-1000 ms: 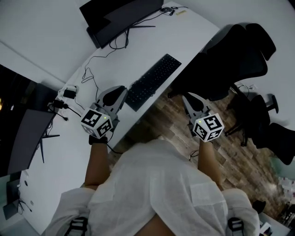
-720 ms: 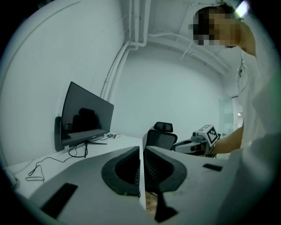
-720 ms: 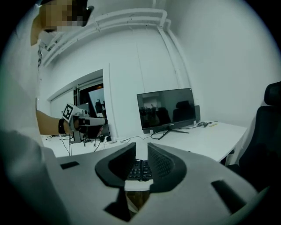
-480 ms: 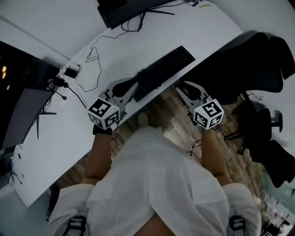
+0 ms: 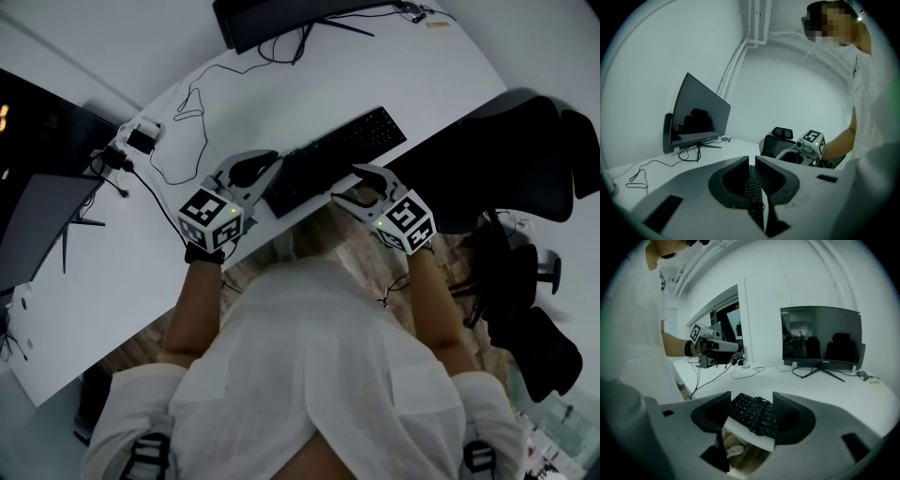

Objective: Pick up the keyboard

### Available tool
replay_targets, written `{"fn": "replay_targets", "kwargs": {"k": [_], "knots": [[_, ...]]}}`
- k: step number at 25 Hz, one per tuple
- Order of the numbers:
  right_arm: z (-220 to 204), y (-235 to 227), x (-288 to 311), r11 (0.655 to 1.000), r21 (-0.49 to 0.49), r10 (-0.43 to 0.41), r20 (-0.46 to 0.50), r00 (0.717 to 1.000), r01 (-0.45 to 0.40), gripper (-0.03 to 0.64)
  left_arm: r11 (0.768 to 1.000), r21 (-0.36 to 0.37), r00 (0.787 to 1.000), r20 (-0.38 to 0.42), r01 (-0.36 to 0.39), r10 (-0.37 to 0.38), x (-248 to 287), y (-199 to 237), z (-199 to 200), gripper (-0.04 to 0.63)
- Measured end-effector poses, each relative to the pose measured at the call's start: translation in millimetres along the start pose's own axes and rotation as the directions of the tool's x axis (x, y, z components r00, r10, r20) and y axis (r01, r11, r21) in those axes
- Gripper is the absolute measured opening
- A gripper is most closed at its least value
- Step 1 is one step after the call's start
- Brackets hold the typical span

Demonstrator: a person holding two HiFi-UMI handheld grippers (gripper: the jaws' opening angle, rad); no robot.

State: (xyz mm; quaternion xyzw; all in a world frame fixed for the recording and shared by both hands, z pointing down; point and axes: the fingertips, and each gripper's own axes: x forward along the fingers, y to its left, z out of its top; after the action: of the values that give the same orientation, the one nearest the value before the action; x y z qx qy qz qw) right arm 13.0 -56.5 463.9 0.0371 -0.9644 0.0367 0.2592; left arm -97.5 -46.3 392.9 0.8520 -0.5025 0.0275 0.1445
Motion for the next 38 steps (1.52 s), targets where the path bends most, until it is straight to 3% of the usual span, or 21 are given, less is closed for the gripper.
{"fn": "replay_targets", "kwargs": {"k": [5,9,14,18,23,33,35,38], "knots": [[-15,-2,35,0.980,-0.146,0.114,-0.163,0.980,-0.138,0.337,1.000,0.001,1.000,0.013,-0.012,0.012,6,24,2,0.037],[-35,-2,58,0.929,-0.263,0.180,-0.292,0.939,-0.260,0.382,1.000,0.010,1.000,-0.003,-0.020,0.020,10,31,-9,0.037],[-70,-15,77,0.815,-0.409,0.185,-0.489,0.852,-0.411,0.397,0.996,-0.032,0.996,-0.035,-0.086,0.085,11,41,-22,0.037],[-105,-41,90,0.691,-0.497,0.129,-0.629,0.766,-0.525,0.464,0.985,-0.062,0.986,-0.047,-0.161,0.159,18,46,-29,0.037],[-125,-63,109,0.598,-0.505,0.131,-0.705,0.697,-0.623,0.580,0.963,-0.109,0.969,-0.048,-0.246,0.242,26,48,-36,0.037],[-153,-69,127,0.492,-0.375,0.166,-0.846,0.507,-0.786,0.581,0.929,-0.162,0.943,-0.083,-0.331,0.322,37,37,-69,0.037],[-152,-69,127,0.484,-0.354,0.174,-0.857,0.484,-0.800,0.581,0.924,-0.186,0.942,-0.090,-0.335,0.323,36,30,-77,0.037],[-152,-67,126,0.477,-0.354,0.178,-0.857,0.483,-0.804,0.581,0.921,-0.216,0.945,-0.115,-0.325,0.307,36,18,-93,0.037]]}}
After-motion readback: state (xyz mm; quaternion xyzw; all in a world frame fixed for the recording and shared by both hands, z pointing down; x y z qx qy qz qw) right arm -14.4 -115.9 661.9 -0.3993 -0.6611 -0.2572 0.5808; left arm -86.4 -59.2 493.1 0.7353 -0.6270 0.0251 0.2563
